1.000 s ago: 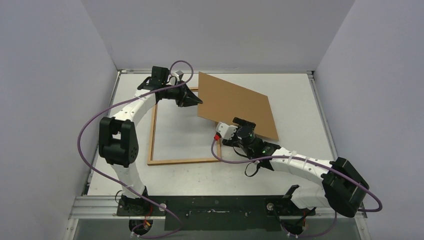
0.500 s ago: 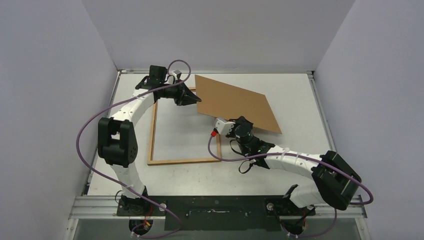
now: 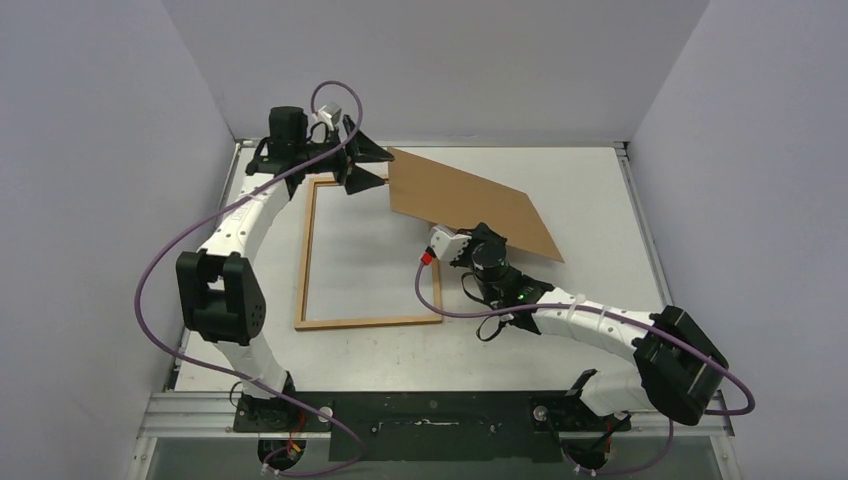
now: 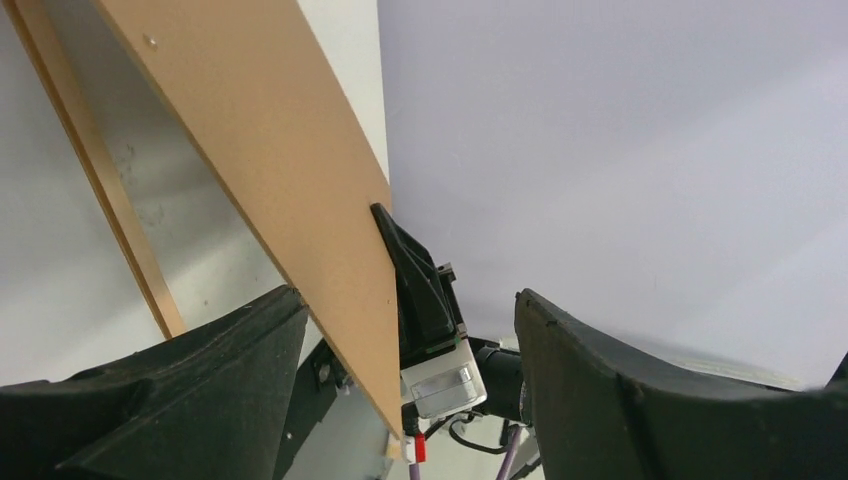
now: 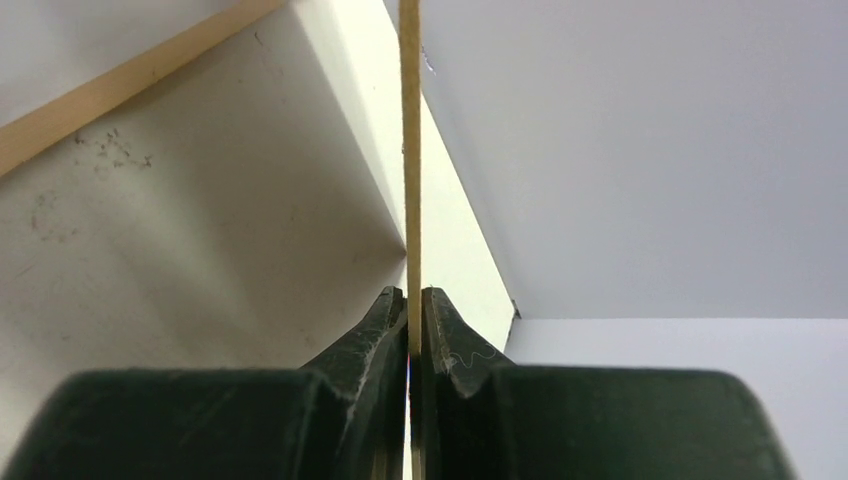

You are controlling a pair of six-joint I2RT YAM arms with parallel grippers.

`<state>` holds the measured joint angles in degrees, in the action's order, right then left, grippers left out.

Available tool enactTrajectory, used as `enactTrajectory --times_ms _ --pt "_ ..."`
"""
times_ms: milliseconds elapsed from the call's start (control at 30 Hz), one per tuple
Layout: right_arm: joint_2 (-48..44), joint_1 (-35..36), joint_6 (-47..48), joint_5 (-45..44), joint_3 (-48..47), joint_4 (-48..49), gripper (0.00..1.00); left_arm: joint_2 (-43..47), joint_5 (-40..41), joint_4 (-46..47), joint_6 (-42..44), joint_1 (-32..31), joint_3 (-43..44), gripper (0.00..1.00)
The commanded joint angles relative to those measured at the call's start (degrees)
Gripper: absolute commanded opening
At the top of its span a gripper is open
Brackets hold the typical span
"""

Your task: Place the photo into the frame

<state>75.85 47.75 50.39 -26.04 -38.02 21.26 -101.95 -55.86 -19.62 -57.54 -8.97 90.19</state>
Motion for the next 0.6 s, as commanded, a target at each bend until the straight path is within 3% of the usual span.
enactTrajectory --times_ms 0,367,567 --pt "-2.95 -1.61 -4.97 1.21 -5.17 2.71 0.0 5.96 0.06 7.51 0.32 3.58 3.14 0.75" --pt "-6.13 -8.21 -17.82 11.16 -11.17 0.54 0.0 12.88 0.12 10.46 0.66 12.26 -0.27 0.76" --pt "-8.44 -12.26 -30.21 16.22 -17.28 -2.67 0.0 15.11 1.92 7.57 4.03 16.54 -4.83 0.76"
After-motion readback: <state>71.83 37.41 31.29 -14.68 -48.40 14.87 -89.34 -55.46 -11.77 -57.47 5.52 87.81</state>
